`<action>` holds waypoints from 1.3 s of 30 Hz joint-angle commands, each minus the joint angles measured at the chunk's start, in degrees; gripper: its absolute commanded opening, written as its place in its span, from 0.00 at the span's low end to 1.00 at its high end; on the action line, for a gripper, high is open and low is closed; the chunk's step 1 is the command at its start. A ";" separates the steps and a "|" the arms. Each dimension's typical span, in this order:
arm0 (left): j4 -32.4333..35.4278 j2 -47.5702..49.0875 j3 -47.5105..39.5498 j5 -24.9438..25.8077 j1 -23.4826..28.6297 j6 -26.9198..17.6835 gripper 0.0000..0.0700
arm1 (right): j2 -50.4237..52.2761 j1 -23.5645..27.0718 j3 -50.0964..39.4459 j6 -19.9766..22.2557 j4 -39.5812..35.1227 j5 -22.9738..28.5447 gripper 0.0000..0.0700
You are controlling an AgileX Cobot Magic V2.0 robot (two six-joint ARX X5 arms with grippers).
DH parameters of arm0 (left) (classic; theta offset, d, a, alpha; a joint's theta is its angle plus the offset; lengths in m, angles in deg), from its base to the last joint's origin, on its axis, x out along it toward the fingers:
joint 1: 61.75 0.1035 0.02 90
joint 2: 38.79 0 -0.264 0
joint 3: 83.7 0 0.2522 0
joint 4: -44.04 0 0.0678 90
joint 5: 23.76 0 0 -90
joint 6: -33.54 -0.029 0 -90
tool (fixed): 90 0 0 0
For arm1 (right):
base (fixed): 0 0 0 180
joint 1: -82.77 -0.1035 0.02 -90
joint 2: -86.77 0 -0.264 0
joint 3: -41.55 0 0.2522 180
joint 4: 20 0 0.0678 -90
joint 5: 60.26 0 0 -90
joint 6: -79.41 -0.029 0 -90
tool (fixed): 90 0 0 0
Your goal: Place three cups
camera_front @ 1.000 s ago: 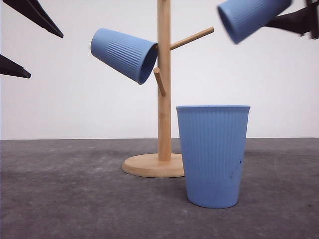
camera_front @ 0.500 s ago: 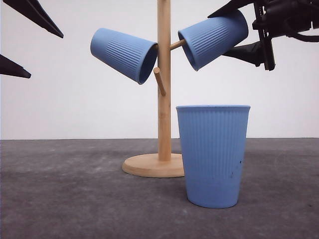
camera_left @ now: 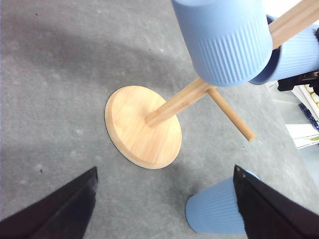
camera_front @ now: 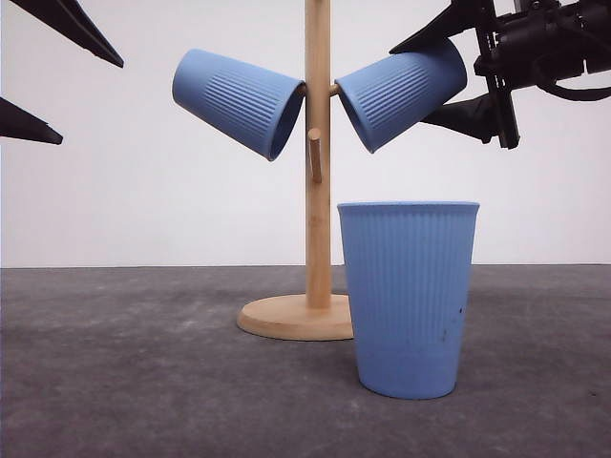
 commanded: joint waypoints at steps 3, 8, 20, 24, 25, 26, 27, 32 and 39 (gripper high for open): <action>0.79 -0.32 0.48 -0.17 -0.11 0.24 0.72 | -0.94 -0.48 0.59 1.21 -0.56 -0.22 0.77; 0.74 -0.31 0.48 -0.16 -0.11 0.42 0.72 | -0.90 -0.47 0.58 1.23 -0.58 -1.74 0.79; 0.79 -0.33 0.48 -0.17 -0.11 1.55 0.72 | 2.09 0.77 0.27 1.29 0.65 -6.57 0.79; 0.79 -0.32 0.48 -0.17 -0.11 1.54 0.72 | 4.79 1.38 -2.26 1.36 0.92 -6.95 0.79; 0.79 -0.32 0.48 -0.17 -0.11 1.54 0.72 | 5.61 1.52 -3.38 1.44 0.93 -6.89 0.79; 0.79 -0.31 0.48 -0.17 -0.11 1.54 0.72 | 6.48 1.64 -4.63 1.57 0.96 -6.72 0.79; 0.79 -0.31 0.48 -0.17 -0.11 1.53 0.72 | 7.49 1.80 -6.18 1.66 0.96 -6.43 0.79; 0.80 -0.32 0.48 -0.17 -0.11 1.52 0.72 | 12.75 2.42 -14.22 2.52 0.94 -5.79 0.79; 0.80 -0.31 0.48 -0.17 -0.11 1.52 0.72 | 20.03 1.22 -21.42 3.96 6.75 -6.87 0.79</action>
